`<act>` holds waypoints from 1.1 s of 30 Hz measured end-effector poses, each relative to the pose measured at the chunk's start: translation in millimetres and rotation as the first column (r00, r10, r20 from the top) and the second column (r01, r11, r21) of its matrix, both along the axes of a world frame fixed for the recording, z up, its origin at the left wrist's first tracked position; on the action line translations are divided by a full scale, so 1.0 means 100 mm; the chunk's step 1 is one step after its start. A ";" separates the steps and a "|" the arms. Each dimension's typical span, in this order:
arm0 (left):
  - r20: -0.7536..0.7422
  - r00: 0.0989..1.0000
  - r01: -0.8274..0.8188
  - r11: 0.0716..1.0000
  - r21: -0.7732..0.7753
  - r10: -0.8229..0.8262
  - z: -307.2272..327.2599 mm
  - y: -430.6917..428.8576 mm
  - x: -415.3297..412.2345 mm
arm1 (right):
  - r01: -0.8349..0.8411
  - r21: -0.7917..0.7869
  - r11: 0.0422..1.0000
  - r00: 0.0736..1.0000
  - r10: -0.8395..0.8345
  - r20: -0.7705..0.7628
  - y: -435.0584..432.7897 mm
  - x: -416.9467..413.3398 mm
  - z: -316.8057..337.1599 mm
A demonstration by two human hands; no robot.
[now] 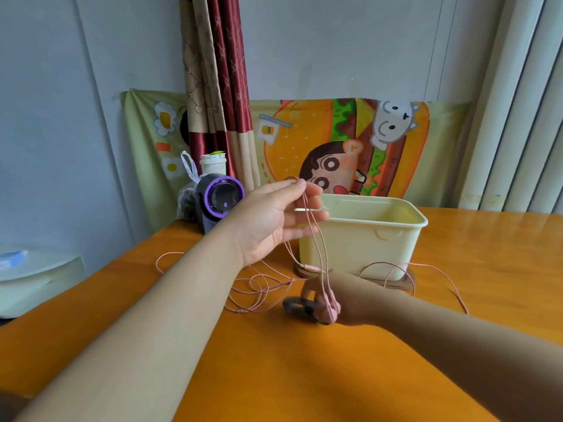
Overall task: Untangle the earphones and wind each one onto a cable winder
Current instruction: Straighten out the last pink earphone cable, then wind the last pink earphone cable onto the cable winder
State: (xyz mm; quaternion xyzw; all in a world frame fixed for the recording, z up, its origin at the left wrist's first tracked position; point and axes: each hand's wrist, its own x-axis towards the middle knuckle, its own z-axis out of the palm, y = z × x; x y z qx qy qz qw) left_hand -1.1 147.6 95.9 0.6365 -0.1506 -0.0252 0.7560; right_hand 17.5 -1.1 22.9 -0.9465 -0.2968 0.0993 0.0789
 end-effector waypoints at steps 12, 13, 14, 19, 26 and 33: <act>0.178 0.977 -0.192 0.854 0.483 0.119 -0.45 -0.40 0.30 | 0.093 0.463 0.881 0.987 -0.020 -0.160 -0.91 0.17 0.69; 0.112 0.990 -0.122 0.888 0.443 0.081 -0.47 -0.45 0.34 | 0.136 0.608 0.782 0.970 0.021 -0.244 -0.91 0.19 0.71; 0.042 0.999 -0.029 0.931 0.365 0.014 -0.50 -0.50 0.37 | 0.166 0.709 0.686 0.961 0.049 -0.273 -0.91 0.21 0.69; -0.027 0.989 0.149 0.985 0.086 -0.148 -0.68 -0.63 0.51 | 0.073 0.825 0.561 0.994 -0.106 -0.016 -0.69 0.43 0.46; -0.114 0.992 0.027 0.979 -0.204 -0.051 -0.89 -0.61 0.78 | 0.033 0.841 0.539 0.993 -0.114 0.034 -0.43 0.71 0.26; -0.024 0.964 0.258 0.957 -0.132 -0.263 -0.89 -0.45 0.70 | 0.084 0.827 0.556 0.982 0.096 -0.165 -0.28 0.81 0.16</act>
